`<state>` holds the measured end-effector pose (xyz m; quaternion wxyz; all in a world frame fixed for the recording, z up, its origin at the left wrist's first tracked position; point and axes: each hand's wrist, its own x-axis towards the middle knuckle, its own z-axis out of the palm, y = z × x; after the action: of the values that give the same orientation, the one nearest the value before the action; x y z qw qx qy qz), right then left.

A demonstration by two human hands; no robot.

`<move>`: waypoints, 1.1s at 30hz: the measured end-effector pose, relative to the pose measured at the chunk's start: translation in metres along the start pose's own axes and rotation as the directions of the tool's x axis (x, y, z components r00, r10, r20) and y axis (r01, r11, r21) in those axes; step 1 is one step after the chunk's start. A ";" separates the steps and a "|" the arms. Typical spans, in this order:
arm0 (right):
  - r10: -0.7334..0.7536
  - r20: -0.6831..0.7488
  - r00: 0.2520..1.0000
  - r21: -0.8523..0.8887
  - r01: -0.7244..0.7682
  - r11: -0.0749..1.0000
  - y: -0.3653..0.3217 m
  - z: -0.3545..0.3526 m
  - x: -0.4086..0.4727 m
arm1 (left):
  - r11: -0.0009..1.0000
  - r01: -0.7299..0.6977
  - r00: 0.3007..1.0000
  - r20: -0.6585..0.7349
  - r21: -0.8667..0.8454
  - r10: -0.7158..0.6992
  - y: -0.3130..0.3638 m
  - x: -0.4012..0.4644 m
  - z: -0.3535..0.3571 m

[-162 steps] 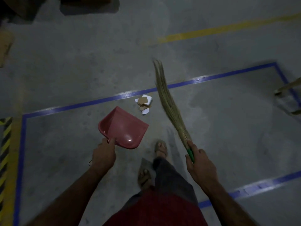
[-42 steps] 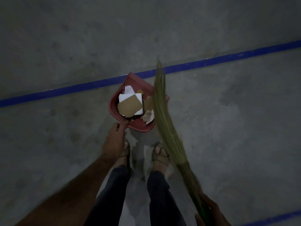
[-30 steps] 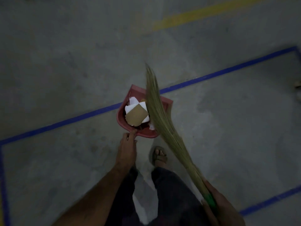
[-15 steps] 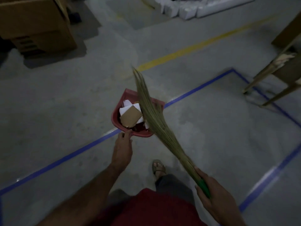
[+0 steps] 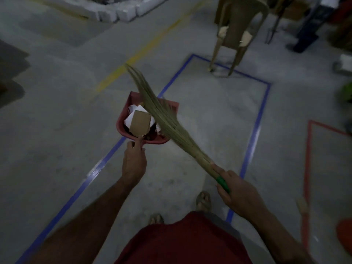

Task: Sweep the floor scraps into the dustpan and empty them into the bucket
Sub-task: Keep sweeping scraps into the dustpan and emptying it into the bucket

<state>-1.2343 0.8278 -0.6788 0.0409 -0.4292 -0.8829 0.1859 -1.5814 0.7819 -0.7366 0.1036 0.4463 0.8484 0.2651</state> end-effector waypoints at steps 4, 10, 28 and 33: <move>0.091 -0.052 0.995 -0.026 -0.092 0.995 0.038 -0.014 -0.066 | 0.997 -0.071 0.996 0.053 0.005 0.071 0.053 -0.029 0.022; 0.231 -0.121 0.966 0.036 -0.228 0.973 0.113 -0.033 -0.181 | 0.977 -0.212 0.970 0.122 -0.006 0.212 0.156 -0.091 0.075; 0.740 -0.254 0.623 0.299 -0.677 0.673 0.359 -0.089 -0.554 | 0.727 -0.638 0.602 0.424 -0.253 0.676 0.560 -0.346 0.318; 0.826 -0.283 0.487 0.354 -0.748 0.562 0.409 -0.094 -0.611 | 0.658 -0.694 0.475 0.500 -0.294 0.724 0.647 -0.401 0.397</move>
<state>-0.5255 0.6131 -0.6871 0.1784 -0.8093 -0.5341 0.1672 -0.7302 0.8963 -0.7427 0.2483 0.8113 0.5057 0.1563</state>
